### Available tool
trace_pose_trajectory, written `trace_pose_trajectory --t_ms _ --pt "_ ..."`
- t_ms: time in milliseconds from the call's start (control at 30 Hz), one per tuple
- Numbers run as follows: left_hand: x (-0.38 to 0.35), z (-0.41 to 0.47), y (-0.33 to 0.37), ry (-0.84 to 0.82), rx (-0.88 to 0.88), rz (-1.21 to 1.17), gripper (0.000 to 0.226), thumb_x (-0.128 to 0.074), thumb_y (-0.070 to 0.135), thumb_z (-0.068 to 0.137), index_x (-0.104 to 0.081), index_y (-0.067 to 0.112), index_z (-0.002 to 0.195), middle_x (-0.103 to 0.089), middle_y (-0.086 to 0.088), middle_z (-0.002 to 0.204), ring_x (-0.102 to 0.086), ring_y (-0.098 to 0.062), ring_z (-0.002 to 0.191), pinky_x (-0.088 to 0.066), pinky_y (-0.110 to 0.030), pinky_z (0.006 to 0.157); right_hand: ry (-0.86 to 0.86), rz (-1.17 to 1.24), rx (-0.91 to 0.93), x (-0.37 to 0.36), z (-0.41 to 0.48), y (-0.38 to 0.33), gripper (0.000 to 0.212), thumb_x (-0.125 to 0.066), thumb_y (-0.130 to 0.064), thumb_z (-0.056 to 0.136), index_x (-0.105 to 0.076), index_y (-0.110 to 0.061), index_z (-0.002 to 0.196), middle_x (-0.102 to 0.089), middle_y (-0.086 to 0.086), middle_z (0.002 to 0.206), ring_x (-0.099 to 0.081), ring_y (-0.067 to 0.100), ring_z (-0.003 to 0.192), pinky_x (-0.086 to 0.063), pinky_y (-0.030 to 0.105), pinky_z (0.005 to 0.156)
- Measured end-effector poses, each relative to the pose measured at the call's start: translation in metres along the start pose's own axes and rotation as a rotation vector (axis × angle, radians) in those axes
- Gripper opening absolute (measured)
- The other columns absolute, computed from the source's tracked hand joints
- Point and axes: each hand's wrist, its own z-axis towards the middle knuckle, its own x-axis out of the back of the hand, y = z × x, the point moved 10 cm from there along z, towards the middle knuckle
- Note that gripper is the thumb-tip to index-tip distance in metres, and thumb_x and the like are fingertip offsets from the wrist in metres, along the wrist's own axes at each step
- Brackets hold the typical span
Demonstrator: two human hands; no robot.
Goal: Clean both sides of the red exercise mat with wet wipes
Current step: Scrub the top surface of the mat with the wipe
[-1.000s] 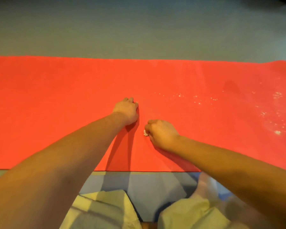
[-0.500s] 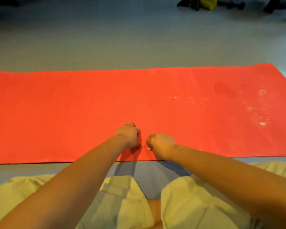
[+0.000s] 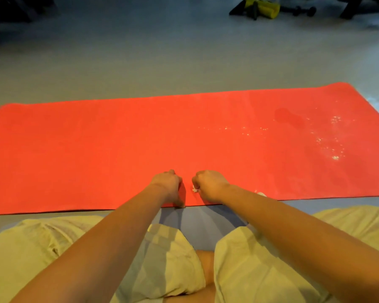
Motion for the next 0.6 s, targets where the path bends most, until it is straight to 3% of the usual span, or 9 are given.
trace_pose_trajectory --t_ms 200,433,600 --pt "0.0 0.005 0.001 -0.018 0.005 0.018 0.08 -0.09 0.065 0.061 -0.064 0.023 0.125 -0.055 -0.006 0.124 -0.064 -0.028 0.111 -0.054 -0.037 0.089 -0.069 -0.004 0.034 -0.014 -0.009 -0.007 0.025 -0.061 -0.007 0.078 -0.071 -0.021 0.096 -0.069 0.004 0.104 -0.065 0.032 0.093 -0.052 0.036 0.07" --pt "-0.002 0.007 -0.002 0.046 -0.01 0.029 0.073 -0.087 0.064 0.061 -0.065 0.026 0.119 -0.057 -0.004 0.117 -0.064 -0.026 0.105 -0.051 -0.034 0.081 0.035 0.061 -0.012 -0.015 -0.015 -0.003 0.025 -0.058 -0.006 0.082 -0.069 -0.024 0.095 -0.066 -0.002 0.105 -0.063 0.027 0.092 -0.04 0.032 0.063" --pt "-0.001 0.005 -0.003 0.093 -0.064 0.031 0.077 -0.084 0.07 0.061 -0.063 0.026 0.12 -0.057 -0.004 0.117 -0.064 -0.028 0.106 -0.048 -0.035 0.082 0.065 0.014 -0.046 0.005 0.002 -0.004 0.02 -0.056 -0.009 0.087 -0.067 -0.02 0.1 -0.064 0.005 0.108 -0.063 0.031 0.096 -0.036 0.032 0.065"
